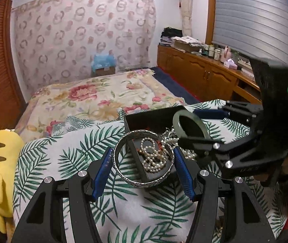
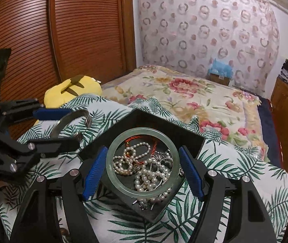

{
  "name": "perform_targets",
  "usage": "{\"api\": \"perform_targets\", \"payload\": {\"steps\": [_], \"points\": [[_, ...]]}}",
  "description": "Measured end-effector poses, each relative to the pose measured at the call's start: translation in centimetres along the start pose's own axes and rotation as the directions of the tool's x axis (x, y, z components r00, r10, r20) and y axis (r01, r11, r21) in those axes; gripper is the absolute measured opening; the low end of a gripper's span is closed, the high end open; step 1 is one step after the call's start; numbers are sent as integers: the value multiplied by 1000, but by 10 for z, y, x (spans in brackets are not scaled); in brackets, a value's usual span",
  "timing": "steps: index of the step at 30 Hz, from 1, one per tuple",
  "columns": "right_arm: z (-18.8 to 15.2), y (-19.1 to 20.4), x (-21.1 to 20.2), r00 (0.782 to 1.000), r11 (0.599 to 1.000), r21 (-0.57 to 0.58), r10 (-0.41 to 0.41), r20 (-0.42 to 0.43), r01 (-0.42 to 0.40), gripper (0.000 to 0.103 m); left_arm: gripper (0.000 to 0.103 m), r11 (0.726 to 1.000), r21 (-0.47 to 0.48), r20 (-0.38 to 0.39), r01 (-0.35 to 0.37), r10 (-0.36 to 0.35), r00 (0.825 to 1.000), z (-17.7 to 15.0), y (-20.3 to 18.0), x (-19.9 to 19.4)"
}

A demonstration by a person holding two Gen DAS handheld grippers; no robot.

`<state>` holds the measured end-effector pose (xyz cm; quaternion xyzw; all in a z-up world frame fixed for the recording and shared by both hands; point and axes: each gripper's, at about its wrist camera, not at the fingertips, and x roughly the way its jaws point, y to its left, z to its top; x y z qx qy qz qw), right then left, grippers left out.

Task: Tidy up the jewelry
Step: 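Carry both bangles over the black box and lower them inside, then open both tools and lift them out of the black box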

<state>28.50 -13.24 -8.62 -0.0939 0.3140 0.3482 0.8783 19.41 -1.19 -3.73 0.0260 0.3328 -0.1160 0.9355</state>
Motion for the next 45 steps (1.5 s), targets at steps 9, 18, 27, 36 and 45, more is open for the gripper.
{"api": "perform_targets", "payload": {"steps": [9, 18, 27, 36, 45], "points": [[-5, -6, 7, 1000, 999, 33, -14, -13, 15, 75, 57, 1000, 6, -15, 10, -10, 1000, 12, 3, 19], [-8, -34, -16, 996, 992, 100, -84, 37, 80, 75, 57, 999, 21, -31, 26, -25, 999, 16, -5, 34], [-15, -64, -25, 991, 979, 169, -123, 56, 112, 75, 58, 998, 49, -49, 44, -42, 998, 19, -18, 50], [-16, -58, -23, 993, 984, 153, -105, 52, 96, 75, 60, 999, 40, -45, 32, -30, 999, 18, -21, 53], [-13, -52, -28, 992, 984, 150, -104, 66, 94, 75, 71, 1000, 13, -32, 15, -14, 999, 3, -14, 29]]}}
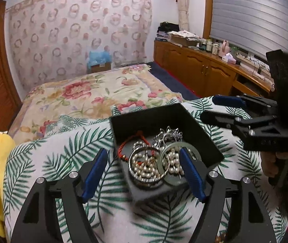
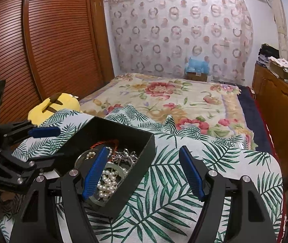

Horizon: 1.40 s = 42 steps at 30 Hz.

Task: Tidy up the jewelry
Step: 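Open both tools and lift them out of the black box, then grasp the small silver earring beside the wooden bracelet with the right tool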

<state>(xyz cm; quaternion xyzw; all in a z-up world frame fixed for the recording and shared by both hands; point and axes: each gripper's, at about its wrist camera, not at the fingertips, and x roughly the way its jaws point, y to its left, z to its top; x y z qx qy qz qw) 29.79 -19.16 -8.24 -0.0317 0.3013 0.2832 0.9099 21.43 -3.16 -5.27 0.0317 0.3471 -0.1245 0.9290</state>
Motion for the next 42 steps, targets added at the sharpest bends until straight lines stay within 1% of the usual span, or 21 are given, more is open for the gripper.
{"api": "perform_targets", "payload": {"steps": [2, 5, 7, 12, 16, 21, 28, 30, 34, 37, 39, 41, 42], "points": [[2, 4, -3, 1000, 1000, -10, 2, 5, -2, 75, 77, 1000, -10, 0, -6, 6, 1000, -7, 3, -7], [7, 10, -7, 1000, 1000, -26, 1, 11, -1, 75, 80, 1000, -19, -4, -14, 14, 1000, -15, 5, -14], [10, 14, -10, 1000, 999, -37, 2, 13, -1, 75, 91, 1000, -26, -13, -18, 18, 1000, -23, 8, -18], [14, 24, -16, 1000, 998, -66, 0, 16, 1, 75, 92, 999, -42, -35, -7, 5, 999, -37, 14, -23], [11, 30, -22, 1000, 997, -80, 1, 3, 0, 75, 92, 999, -55, -54, -4, 1, 999, -49, 18, -25], [-6, 36, -35, 1000, 997, -76, -3, -16, 2, 75, 92, 998, -62, -64, -6, 2, 998, -63, 16, -32], [-40, 37, -51, 998, 999, -47, -18, -65, 15, 75, 92, 998, -65, -60, -4, 0, 998, -78, 11, -48], [-48, 38, -54, 997, 999, -42, -22, -78, 19, 68, 92, 998, -62, -61, -5, 1, 998, -82, 9, -50], [-69, 40, -64, 994, 999, -34, -30, -106, 26, 62, 92, 998, -62, -64, -6, 2, 998, -91, 6, -57], [-82, 43, -69, 991, 999, -33, -26, -132, 22, 55, 92, 998, -64, -65, -5, 0, 998, -95, 5, -59], [-91, 46, -70, 988, 999, -38, -21, -153, 16, 46, 92, 998, -67, -65, -4, -1, 998, -99, 4, -63], [-98, 49, -70, 985, 999, -46, -17, -173, 9, 43, 92, 998, -69, -64, -3, -1, 998, -105, 2, -66], [-103, 52, -70, 982, 999, -51, -9, -187, -1, 37, 92, 998, -69, -63, -3, -1, 998, -107, 1, -68]]}}
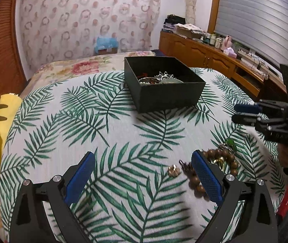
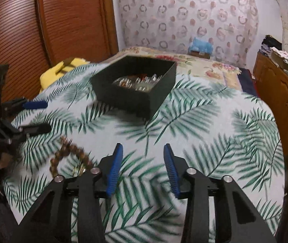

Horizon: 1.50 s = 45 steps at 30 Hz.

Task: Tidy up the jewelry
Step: 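Grasp the small silver earring beside the wooden bracelet with the right tool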

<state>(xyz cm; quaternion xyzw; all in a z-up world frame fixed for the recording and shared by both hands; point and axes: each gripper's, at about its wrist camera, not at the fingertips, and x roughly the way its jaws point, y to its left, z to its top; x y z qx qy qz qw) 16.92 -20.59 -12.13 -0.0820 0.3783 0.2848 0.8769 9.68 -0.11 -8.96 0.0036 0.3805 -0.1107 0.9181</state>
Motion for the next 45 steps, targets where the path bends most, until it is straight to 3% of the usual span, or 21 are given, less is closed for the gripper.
{"api": "perform_targets", "payload": {"steps": [9, 13, 18, 30, 34, 39, 42, 45], "points": [[-17, 22, 7, 998, 999, -42, 27, -58, -30, 23, 92, 1000, 5, 17, -4, 4, 1000, -13, -7, -14], [-18, 27, 12, 996, 998, -63, 0, -84, -5, 15, 92, 1000, -1, 15, 3, -3, 1000, -15, -8, -17], [-16, 28, 14, 995, 996, -79, -46, -91, 39, 15, 92, 1000, 18, 13, -2, 1, 1000, -20, -13, -21], [-21, 29, 16, 997, 998, -62, -26, -74, 22, 15, 92, 1000, 29, 14, 9, -10, 1000, -25, -16, -16], [-22, 27, 16, 997, 999, -50, -13, -74, 9, 15, 67, 999, 48, 3, 16, -16, 1000, -20, -21, -9], [-22, 24, 15, 997, 999, -41, -4, -72, 2, 15, 52, 997, 72, -28, 23, -21, 999, -13, -25, 4], [-22, 25, 15, 997, 999, -46, -20, -73, 16, 12, 37, 997, 82, -59, 17, -12, 998, -12, -27, 13], [-21, 24, 15, 997, 999, -45, -18, -73, 15, 12, 35, 996, 86, -64, 19, -14, 998, -13, -28, 16]]}}
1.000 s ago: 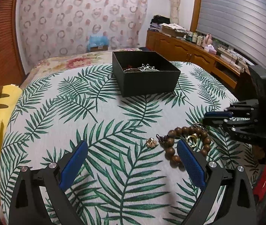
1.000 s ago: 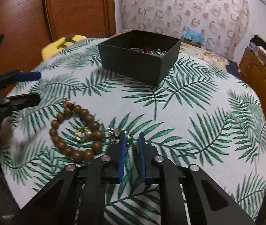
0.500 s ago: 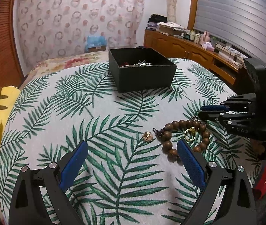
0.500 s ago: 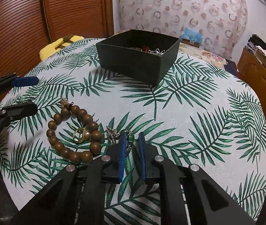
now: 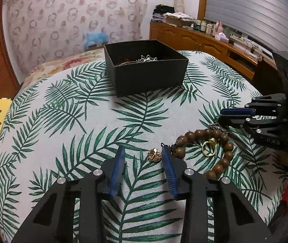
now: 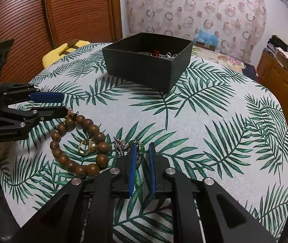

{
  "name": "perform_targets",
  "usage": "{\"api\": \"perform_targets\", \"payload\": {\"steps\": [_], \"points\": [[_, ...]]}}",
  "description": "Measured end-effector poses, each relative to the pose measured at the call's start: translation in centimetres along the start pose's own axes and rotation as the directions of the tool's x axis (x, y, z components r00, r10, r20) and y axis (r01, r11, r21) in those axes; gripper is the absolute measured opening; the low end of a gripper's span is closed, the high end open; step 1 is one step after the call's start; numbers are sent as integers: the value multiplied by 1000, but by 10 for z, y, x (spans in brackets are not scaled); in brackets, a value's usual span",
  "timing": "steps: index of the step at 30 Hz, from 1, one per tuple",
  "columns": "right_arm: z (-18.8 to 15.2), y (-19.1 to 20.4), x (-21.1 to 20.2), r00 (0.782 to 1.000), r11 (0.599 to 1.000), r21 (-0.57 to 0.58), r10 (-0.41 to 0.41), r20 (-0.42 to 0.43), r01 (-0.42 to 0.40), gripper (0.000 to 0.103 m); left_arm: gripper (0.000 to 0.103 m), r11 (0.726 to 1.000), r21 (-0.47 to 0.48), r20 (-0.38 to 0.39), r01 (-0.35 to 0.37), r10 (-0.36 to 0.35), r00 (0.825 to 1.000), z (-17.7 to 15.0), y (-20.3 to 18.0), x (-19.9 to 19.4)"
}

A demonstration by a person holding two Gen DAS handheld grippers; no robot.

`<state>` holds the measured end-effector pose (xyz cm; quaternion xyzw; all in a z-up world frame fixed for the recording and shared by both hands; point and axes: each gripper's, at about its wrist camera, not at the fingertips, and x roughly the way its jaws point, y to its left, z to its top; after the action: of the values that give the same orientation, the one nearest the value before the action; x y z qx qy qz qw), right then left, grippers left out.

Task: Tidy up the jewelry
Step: 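Grasp the small silver earring beside the wooden bracelet with the right tool, then carry the earring into the black box and open the right tool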

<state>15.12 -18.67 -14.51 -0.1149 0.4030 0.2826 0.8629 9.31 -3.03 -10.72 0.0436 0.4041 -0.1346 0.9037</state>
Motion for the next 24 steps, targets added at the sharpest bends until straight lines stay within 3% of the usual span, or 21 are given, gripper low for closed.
{"api": "perform_targets", "payload": {"steps": [5, 8, 24], "points": [[0, 0, 0, 1000, 1000, 0, 0, 0, 0, 12, 20, 1000, 11, 4, 4, -5, 1000, 2, -3, 1], [0, 0, 0, 1000, 1000, 2, 2, 0, -2, 12, 3, 1000, 13, 9, 8, -8, 1000, 2, -4, 1], [5, -3, -4, 1000, 1000, -9, 3, 16, -3, 7, 3, 999, -46, 87, -2, 6, 996, 11, 13, -21]]}}
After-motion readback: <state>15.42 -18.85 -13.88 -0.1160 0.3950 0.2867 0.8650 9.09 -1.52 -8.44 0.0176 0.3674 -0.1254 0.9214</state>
